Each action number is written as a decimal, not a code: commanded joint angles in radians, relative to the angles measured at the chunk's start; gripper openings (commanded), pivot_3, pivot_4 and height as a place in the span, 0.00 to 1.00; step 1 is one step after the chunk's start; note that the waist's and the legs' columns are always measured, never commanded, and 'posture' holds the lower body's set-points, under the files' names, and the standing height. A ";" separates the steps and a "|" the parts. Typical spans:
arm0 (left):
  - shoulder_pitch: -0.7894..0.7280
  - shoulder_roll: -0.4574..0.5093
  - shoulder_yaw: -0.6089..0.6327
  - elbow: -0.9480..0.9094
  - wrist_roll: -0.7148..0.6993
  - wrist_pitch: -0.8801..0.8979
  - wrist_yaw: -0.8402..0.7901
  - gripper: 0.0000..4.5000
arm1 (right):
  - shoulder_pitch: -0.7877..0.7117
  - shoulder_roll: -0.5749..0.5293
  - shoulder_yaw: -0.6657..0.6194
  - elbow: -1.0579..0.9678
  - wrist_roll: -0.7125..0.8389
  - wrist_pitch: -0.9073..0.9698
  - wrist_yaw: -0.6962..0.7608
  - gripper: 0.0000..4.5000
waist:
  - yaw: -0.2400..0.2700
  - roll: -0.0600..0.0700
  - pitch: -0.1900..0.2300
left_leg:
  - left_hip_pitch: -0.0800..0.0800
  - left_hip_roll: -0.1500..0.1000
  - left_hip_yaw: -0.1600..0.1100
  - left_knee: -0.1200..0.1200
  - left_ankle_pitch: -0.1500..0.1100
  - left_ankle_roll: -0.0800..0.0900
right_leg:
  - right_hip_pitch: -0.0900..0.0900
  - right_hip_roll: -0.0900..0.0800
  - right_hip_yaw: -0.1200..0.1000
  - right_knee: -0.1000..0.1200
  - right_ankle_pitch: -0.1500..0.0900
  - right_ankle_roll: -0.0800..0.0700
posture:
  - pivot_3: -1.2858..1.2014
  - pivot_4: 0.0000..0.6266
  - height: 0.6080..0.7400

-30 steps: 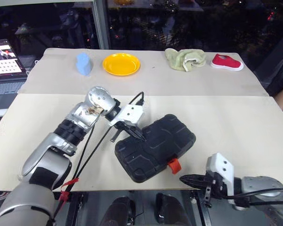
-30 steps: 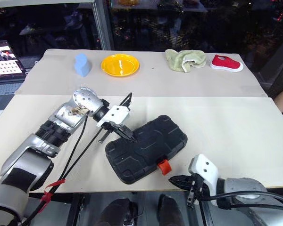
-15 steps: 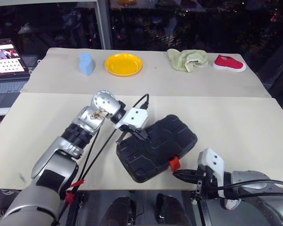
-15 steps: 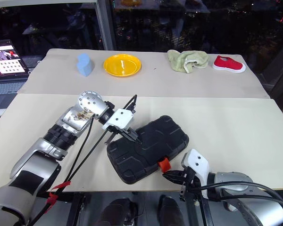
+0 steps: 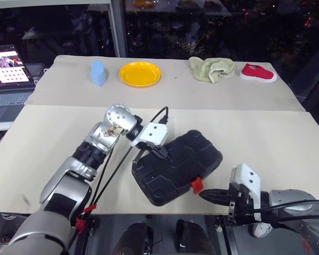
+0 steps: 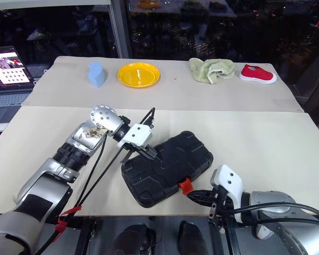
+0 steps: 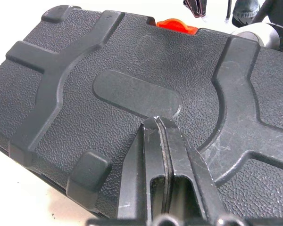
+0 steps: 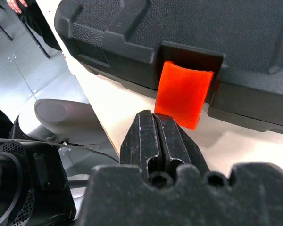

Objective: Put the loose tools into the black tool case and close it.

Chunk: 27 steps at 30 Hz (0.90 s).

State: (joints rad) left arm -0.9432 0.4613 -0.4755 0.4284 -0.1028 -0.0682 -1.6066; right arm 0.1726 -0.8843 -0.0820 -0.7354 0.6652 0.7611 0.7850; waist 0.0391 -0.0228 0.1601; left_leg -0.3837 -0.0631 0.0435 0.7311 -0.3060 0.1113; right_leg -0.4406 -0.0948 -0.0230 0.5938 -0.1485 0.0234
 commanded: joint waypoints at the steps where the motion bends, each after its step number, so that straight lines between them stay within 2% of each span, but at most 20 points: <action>1: 0.008 -0.005 -0.022 0.003 0.039 -0.005 -0.008 0.00 | -0.054 0.014 0.040 0.042 -0.032 -0.005 -0.011 0.00 | 0.001 0.000 0.000 | 0.000 0.000 0.000 0.000 0.000 0.000 | 0.000 0.000 0.000 0.000 0.000 0.000 | 0.52 0.24 1.00; 11: 0.017 -0.021 -0.012 -0.029 0.042 0.025 0.001 0.00 | -0.178 0.064 0.116 0.166 -0.096 -0.017 -0.012 0.00 | -0.001 0.000 0.000 | -0.001 0.000 0.000 0.000 0.003 -0.004 | -0.001 0.000 0.000 0.000 0.000 0.000 | 0.52 0.24 1.00; 21: 0.036 -0.039 -0.018 -0.020 0.075 0.012 0.017 0.00 | -0.239 0.135 0.146 0.166 -0.089 0.017 -0.032 0.00 | -0.009 0.000 0.000 | -0.001 0.000 0.000 0.000 0.002 -0.004 | -0.002 0.000 0.001 0.000 0.000 0.000 | 0.52 0.24 1.00; 27: 0.037 -0.047 -0.007 -0.001 0.085 0.012 0.026 0.00 | -0.240 0.160 0.117 0.138 -0.069 0.048 -0.039 0.00 | -0.022 0.000 0.000 | -0.001 0.002 0.000 -0.001 0.001 -0.002 | -0.002 0.001 0.001 0.001 0.000 -0.001 | 0.52 0.24 1.00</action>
State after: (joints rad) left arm -0.9299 0.4359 -0.4429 0.4109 -0.0399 -0.0573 -1.5748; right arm -0.0274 -0.7376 0.0810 -0.5263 0.5577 0.8363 0.7479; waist 0.0174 -0.0225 0.1601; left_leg -0.3844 -0.0616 0.0434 0.7305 -0.3048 0.1090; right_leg -0.4426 -0.0943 -0.0218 0.5945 -0.1482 0.0222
